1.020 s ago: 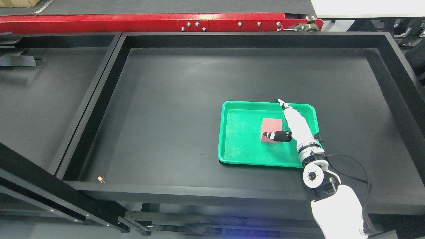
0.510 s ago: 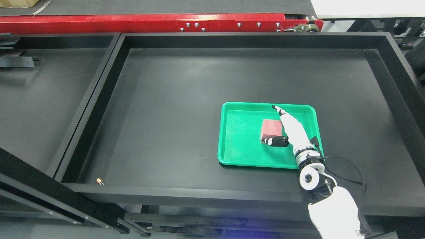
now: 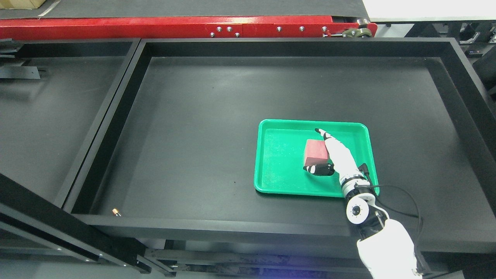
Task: Pick pink block from left shelf to tray
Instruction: 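Close the right hand fingers around the pink block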
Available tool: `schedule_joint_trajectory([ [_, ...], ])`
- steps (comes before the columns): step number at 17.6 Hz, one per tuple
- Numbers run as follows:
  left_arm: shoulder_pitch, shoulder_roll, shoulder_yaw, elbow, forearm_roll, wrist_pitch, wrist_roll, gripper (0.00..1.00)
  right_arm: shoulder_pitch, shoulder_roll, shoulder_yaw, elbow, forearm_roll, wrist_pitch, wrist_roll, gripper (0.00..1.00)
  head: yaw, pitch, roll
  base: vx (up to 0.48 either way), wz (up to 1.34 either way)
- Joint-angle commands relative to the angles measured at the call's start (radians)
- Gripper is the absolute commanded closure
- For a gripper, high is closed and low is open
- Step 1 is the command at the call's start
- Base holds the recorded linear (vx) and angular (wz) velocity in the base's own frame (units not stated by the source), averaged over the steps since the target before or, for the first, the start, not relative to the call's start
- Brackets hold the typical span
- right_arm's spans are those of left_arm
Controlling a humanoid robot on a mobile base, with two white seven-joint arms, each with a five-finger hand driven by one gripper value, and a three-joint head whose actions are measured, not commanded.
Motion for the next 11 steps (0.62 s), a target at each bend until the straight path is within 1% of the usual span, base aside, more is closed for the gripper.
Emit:
schedule_joint_trajectory([
  [1, 0.02, 0.017, 0.0, -0.017, 0.0, 0.001, 0.0, 0.0, -0.001, -0.017, 0.013, 0.029, -0.012, 0.012, -0.004, 0.16, 0.0, 0.0, 0.0, 0.0, 0.0],
  [3, 0.02, 0.017, 0.0, -0.017, 0.0, 0.001, 0.0, 0.0, -0.001, -0.017, 0.013, 0.03, -0.012, 0.018, -0.004, 0.2, 0.0, 0.0, 0.0, 0.0, 0.0],
  [7, 0.02, 0.017, 0.0, -0.017, 0.0, 0.001, 0.0, 0.0, 0.003, -0.017, 0.013, 0.03, -0.012, 0.018, -0.004, 0.2, 0.0, 0.0, 0.0, 0.0, 0.0],
  [9, 0.02, 0.017, 0.0, -0.017, 0.0, 0.001, 0.0, 0.0, 0.003, -0.017, 0.015, 0.03, -0.012, 0.018, -0.006, 0.29, 0.0, 0.0, 0.0, 0.0, 0.0],
  [11, 0.02, 0.017, 0.0, -0.017, 0.0, 0.001, 0.0, 0.0, 0.005, -0.017, 0.015, 0.03, -0.013, 0.016, -0.006, 0.43, 0.0, 0.0, 0.0, 0.0, 0.0],
])
